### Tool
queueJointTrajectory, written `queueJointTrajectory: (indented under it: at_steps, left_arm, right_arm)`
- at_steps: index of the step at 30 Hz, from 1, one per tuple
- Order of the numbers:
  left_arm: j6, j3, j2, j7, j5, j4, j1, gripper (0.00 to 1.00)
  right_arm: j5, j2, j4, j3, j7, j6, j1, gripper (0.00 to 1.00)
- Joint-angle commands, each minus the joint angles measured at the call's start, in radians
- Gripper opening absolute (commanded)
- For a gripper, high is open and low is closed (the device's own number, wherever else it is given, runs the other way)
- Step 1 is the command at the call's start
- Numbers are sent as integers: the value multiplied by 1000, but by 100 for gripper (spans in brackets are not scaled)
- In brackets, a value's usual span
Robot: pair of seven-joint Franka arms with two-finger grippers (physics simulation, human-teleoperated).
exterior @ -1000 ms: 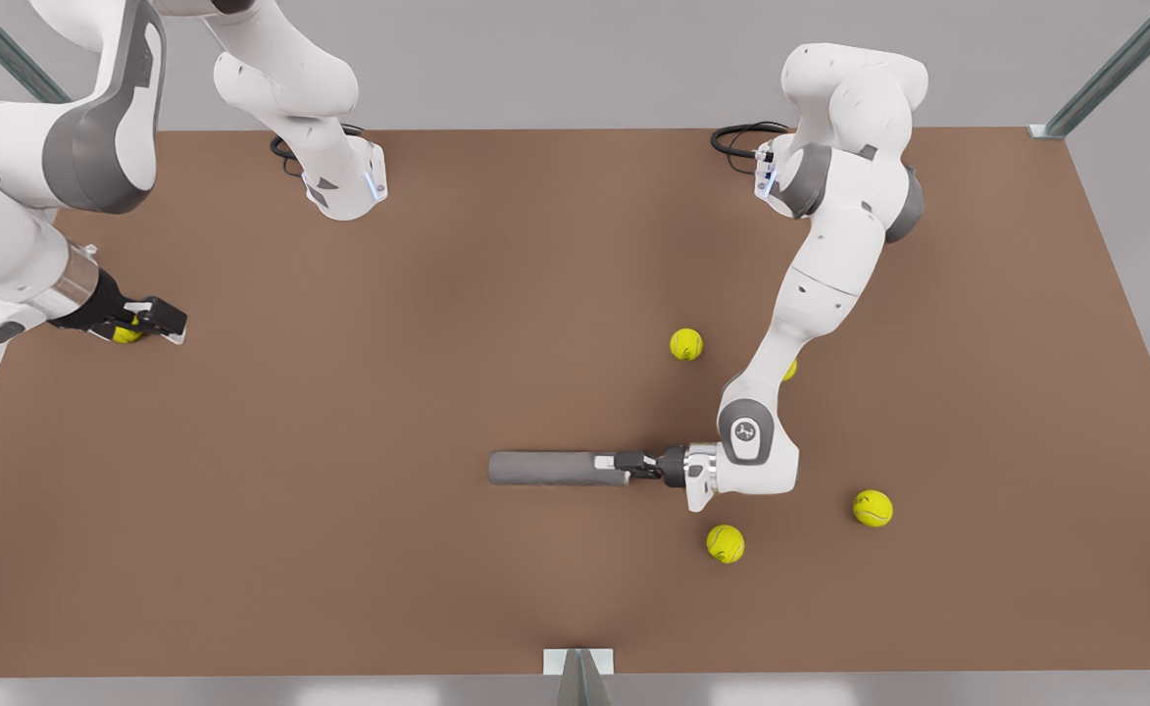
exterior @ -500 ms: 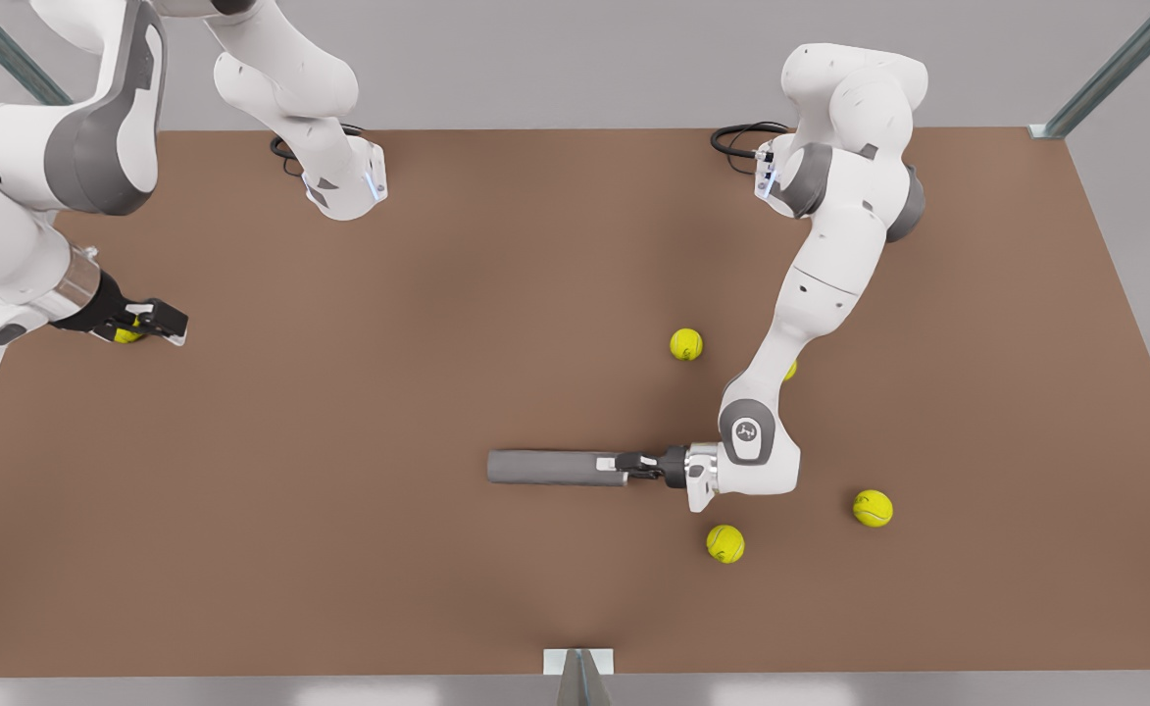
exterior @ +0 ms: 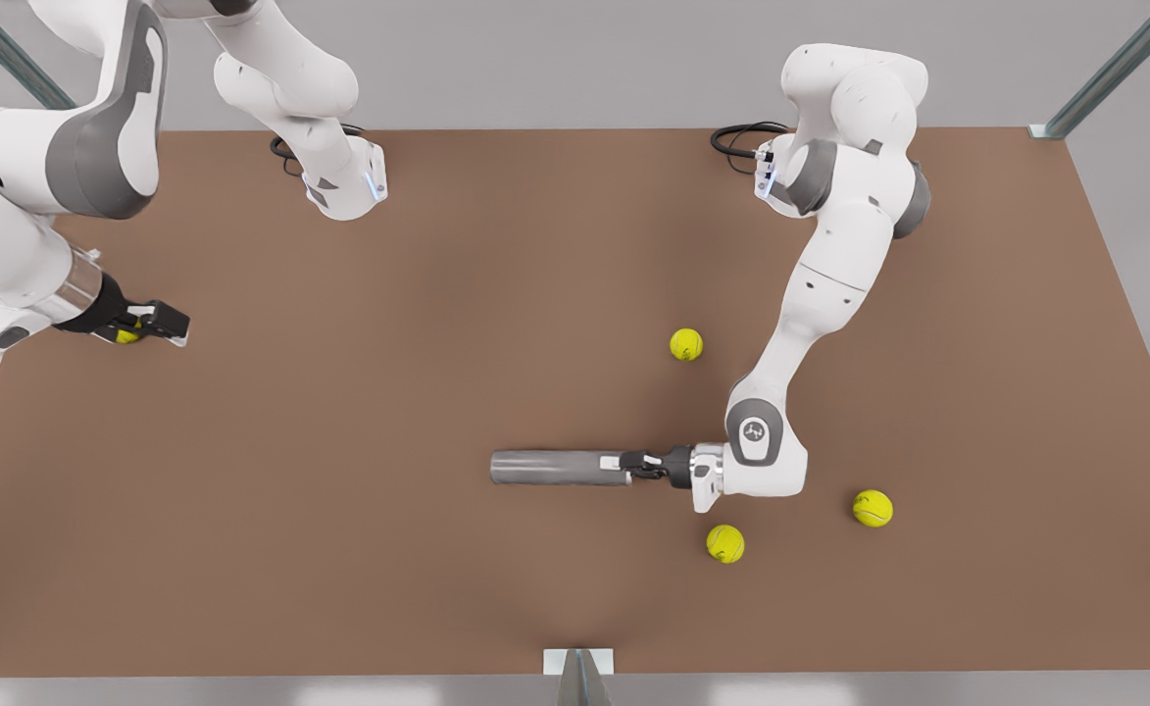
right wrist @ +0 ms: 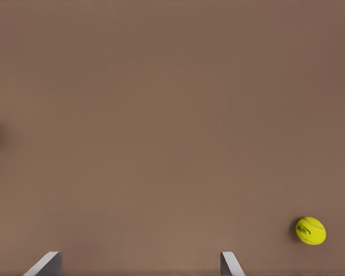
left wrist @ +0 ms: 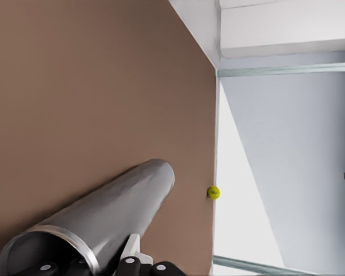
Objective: Put the tennis tube upright
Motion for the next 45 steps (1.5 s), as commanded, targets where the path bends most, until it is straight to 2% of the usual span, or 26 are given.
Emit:
queueJointTrajectory:
  at_steps: [1, 9, 39, 45]
  left_arm:
    - [-1, 0, -2, -1, -3, 0, 0, 25]
    - [-28, 2, -26, -14, 28, -2, 9, 21]
    - [-148, 8, -124, -124, 195, -2, 46, 21]
    - [-159, 40, -149, -141, 236, -2, 46, 21]
  right_arm:
    - [0, 0, 0, -1, 0, 0, 2, 100]
    - [-26, 6, 1, 1, -2, 3, 13, 100]
    - [-25, 38, 18, 2, 2, 8, -6, 100]
    - [-32, 80, 58, 6, 3, 9, 1, 100]
